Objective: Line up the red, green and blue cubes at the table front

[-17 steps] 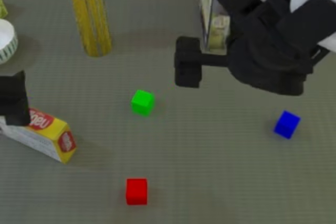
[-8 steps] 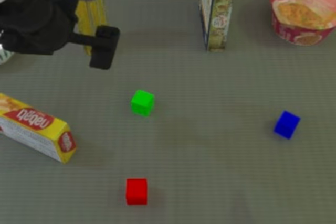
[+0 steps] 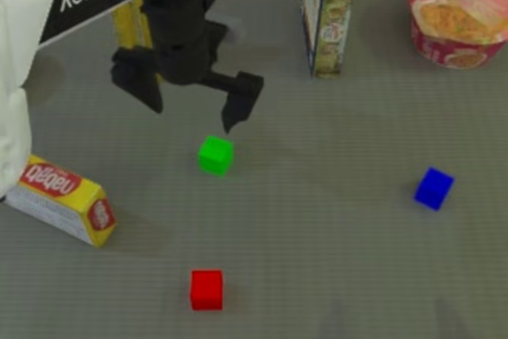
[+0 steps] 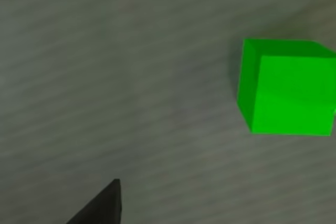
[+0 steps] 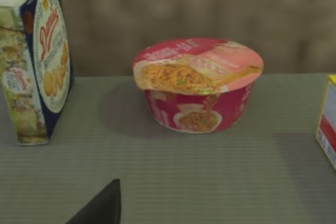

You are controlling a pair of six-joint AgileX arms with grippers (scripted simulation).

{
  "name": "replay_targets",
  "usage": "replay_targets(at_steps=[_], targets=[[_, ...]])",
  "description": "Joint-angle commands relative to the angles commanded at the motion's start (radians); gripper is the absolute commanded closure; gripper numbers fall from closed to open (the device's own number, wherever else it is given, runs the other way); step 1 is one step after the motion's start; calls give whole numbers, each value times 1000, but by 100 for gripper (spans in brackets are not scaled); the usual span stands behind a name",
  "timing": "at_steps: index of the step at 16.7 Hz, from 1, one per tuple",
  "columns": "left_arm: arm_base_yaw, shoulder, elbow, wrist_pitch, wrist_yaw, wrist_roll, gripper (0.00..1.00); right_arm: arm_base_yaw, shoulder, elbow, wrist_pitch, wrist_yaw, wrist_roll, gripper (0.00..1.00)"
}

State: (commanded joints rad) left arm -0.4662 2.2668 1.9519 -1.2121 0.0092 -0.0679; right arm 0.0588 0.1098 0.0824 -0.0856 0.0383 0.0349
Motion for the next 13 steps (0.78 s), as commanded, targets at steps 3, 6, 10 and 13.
replay_targets(at_steps=[3, 6, 10, 13], targets=[[-19, 95, 98, -41, -4, -3, 0, -43, -95, -72, 75, -33, -31, 0], [-22, 110, 114, -48, -4, -4, 0, -49, -110, -82, 86, -38, -35, 0], [-18, 110, 109, -43, -4, -3, 0, -49, -110, -82, 86, -38, -35, 0], [-20, 130, 54, 29, -4, -1, 0, -49, -110, -82, 86, -38, -35, 0]])
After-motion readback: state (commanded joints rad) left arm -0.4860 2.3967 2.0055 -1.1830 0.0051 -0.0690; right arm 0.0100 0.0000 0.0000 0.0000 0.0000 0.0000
